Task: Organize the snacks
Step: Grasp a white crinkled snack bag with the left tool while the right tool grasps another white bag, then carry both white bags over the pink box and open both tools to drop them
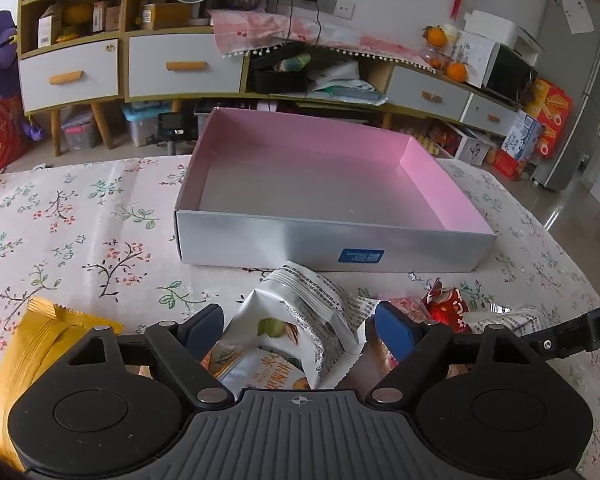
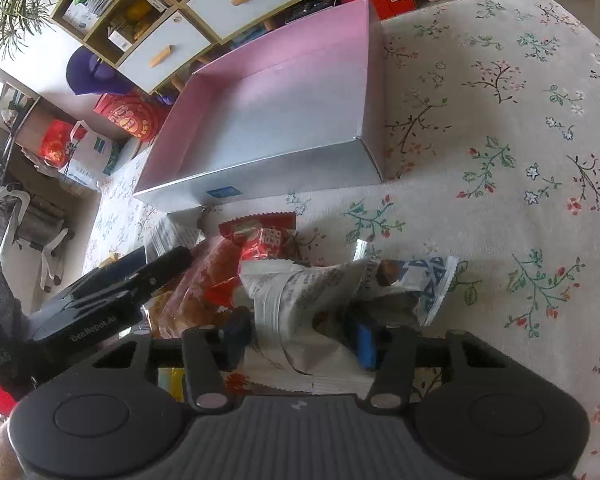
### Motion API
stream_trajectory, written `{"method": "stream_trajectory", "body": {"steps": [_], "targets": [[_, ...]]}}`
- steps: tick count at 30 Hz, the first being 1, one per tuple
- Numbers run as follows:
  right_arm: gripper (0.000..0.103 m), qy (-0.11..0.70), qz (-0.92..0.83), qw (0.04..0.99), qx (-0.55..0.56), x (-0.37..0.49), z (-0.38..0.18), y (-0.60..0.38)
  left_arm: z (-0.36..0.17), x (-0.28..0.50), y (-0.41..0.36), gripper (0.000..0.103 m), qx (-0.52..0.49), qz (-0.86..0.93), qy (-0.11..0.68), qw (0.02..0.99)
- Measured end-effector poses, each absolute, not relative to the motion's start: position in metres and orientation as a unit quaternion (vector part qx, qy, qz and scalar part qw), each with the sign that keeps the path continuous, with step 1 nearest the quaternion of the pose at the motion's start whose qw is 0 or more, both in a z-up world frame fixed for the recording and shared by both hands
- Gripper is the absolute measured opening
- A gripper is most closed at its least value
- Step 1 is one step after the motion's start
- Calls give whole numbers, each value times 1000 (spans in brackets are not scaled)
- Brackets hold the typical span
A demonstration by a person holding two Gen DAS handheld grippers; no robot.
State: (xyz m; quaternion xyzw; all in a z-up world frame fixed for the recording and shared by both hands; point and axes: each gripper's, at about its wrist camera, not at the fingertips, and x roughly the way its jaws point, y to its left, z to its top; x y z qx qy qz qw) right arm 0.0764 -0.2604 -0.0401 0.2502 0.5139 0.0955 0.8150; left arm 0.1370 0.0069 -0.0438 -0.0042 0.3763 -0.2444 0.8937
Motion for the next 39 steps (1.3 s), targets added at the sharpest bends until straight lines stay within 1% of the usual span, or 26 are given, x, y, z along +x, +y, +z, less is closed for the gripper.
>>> {"method": "stream_trajectory", "body": {"steps": [6,11,14,15,17,19,23,24,25,26,27,34,39], "targets": [[30,509,93,821,241,75,-36,-260,-49,138,6,85,-12,-247,380,891],[29,502,85,829,230,72,-30,-257,-53,142,9,87,-31,-241,382,892],[29,496,84,835,224,70,-27,-256,-53,142,10,80,-41,-238,387,890],[29,495,84,836,224,69,-26,-256,-51,141,9,70,-46,-239,390,888],[29,493,82,836,225,67,-24,-257,-49,139,8,67,-47,-232,394,888],[28,491,79,837,229,66,-22,-258,-48,136,7,59,-49,-228,395,888],[28,486,73,837,241,66,-20,-265,-44,134,9,55,-60,-215,405,887],[28,485,73,837,245,65,-19,-266,-43,133,9,52,-62,-213,406,886],[28,483,73,837,247,65,-18,-267,-42,132,10,45,-64,-209,408,887],[28,481,72,838,250,65,-17,-268,-40,132,11,45,-69,-206,409,886],[28,478,72,839,251,64,-15,-268,-38,132,14,42,-76,-202,411,886],[28,452,75,844,279,70,0,-273,-24,127,19,39,-93,-190,403,890],[28,424,75,850,303,76,9,-279,0,124,19,38,-105,-190,380,899]]}}
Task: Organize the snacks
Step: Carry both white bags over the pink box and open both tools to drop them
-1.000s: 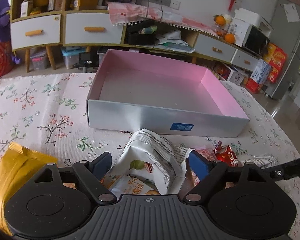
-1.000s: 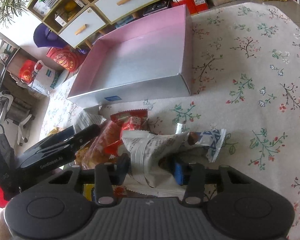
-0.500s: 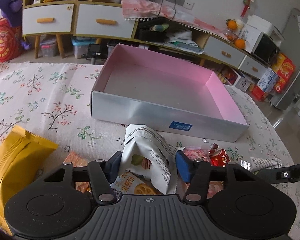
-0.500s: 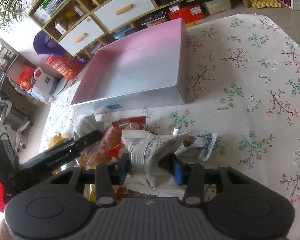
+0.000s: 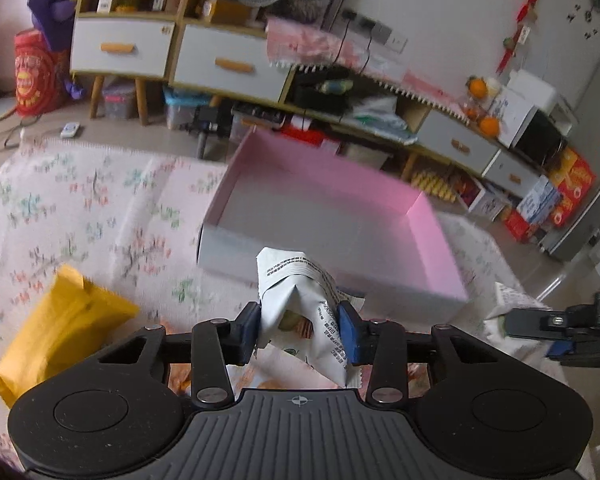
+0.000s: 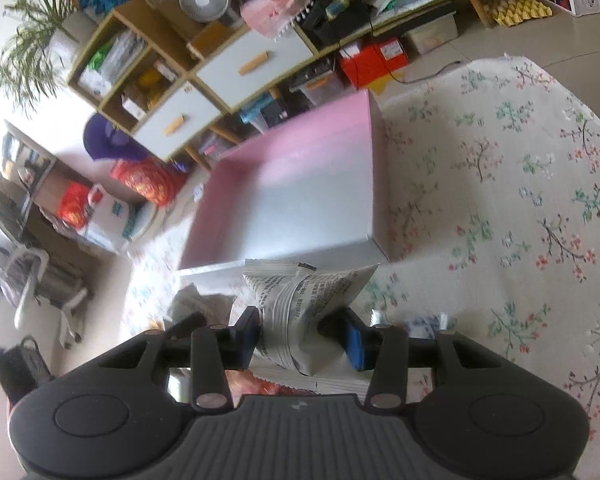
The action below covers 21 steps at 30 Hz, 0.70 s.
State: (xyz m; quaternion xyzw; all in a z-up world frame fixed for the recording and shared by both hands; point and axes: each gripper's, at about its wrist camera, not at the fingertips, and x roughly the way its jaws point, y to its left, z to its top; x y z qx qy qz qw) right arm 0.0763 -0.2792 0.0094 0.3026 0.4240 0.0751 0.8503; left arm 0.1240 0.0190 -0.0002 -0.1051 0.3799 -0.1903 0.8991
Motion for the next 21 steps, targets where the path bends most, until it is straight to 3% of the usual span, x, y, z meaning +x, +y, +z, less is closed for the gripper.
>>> {"method": "stream_trajectory", "body": {"steps": [8,15,21], "targets": [[28,389,57,853,343,105,13,-288,29,164,-1,38,-53,-177,351,918],[28,359,63,867,340,140,-3,-285,-5,204,-13,38,-1,-147,374,916],[28,374,68,871,312,151,-22,-282,-14,204,-4,39,-31,-161,398,903]]}}
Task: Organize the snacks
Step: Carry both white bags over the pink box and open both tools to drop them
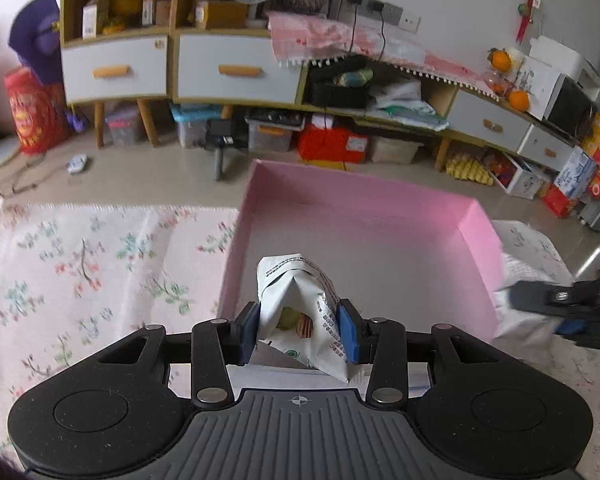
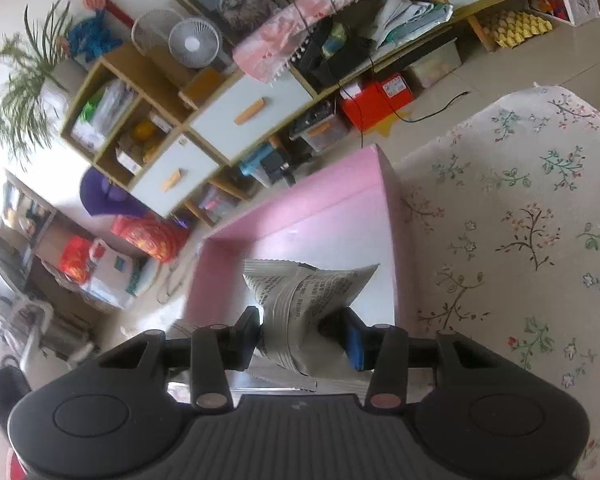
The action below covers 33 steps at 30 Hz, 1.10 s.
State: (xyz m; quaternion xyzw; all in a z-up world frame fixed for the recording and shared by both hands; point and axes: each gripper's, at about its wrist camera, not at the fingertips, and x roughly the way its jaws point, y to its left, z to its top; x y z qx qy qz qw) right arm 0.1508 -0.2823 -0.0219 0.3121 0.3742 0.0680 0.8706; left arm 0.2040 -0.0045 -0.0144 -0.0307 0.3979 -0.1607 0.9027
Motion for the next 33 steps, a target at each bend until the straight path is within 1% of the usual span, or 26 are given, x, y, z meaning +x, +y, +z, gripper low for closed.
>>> {"method": "stream_trajectory", "body": {"steps": [4,9,12,18,25,29,31,32,33], "targets": [[28,381,76,878,280,153,-19,-276,-14,199,-4,39,-35,-168,420,891],[28,429,71,865,251,157,-17,-268,-14,192,-3,38,-36,-165,447,879],[28,442,70,859,248,156,-15,-267,-14,189,-1,38,-30,-149,444,883],[29,419,76,869,254,156,-17,-269,-21,188,11,38,-60,-140,427,892],[29,395,82,880,251,156,-20,-272,-25,183,11,39,-66,-140,402,903],[30,381,89,889,238,156,-14,-269,-24,180,10,43,-70,-140,392,906],[39,368,87,902,210,154,-6,-264,-24,175,10,53,-70,-138,392,907],[48,361,84,908,195,150,-2,-262,-22,173,11,60,-72,-136,393,906],[55,356,82,912,188,148,2,-261,-19,169,11,63,-72,-141,393,906]]}}
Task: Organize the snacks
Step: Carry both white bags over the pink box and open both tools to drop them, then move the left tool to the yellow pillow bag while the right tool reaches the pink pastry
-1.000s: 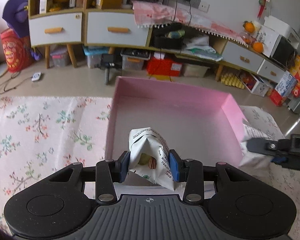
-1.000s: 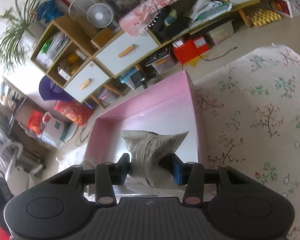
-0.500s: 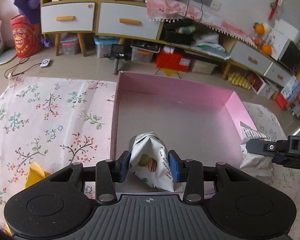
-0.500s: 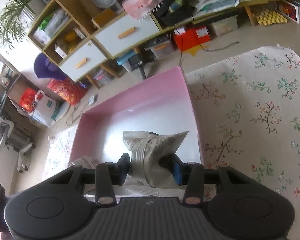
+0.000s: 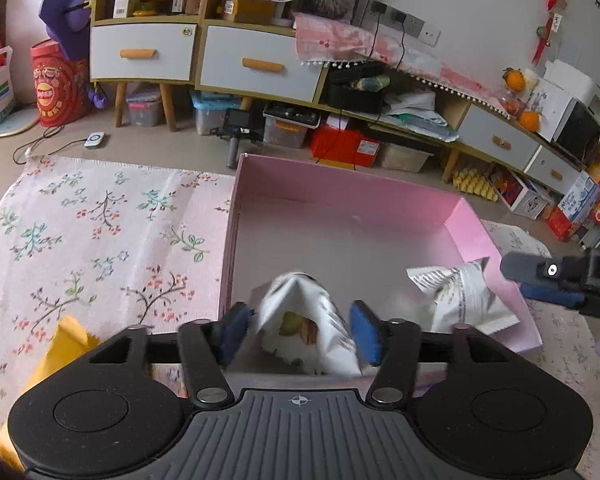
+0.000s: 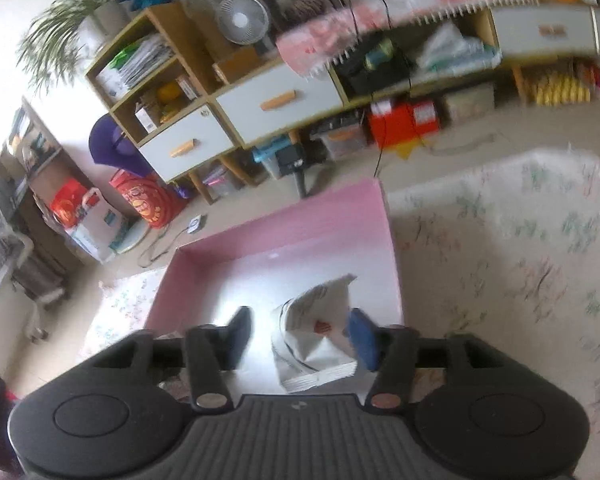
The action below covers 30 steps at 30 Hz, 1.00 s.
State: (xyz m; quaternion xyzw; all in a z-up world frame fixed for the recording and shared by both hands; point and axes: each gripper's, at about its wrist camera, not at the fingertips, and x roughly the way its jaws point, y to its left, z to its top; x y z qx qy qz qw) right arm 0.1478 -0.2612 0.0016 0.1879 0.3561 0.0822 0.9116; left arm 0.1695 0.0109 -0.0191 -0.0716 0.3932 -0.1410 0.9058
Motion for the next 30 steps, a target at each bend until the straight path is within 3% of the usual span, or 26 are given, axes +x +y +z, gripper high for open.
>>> {"method": "stream_trajectory", "body": {"steps": [4,6,8,21,30], "targets": [[67,353,88,910,197,137,9,-261,-7,158,7,82,-40,-158,389,907],[78,354,84,910,198,131,13,-259,0,151,5,88,-26,-157,391,906],[79,355,79,911,197,125,15,-258,7,142,5,94,-23,-161,387,908],[90,371,47,916,147,74,28,-239,38,82,6,99,3,-152,385,910],[90,358,53,922,139,42,4,-240,14,52,44,100,-33,-117,395,911]]}}
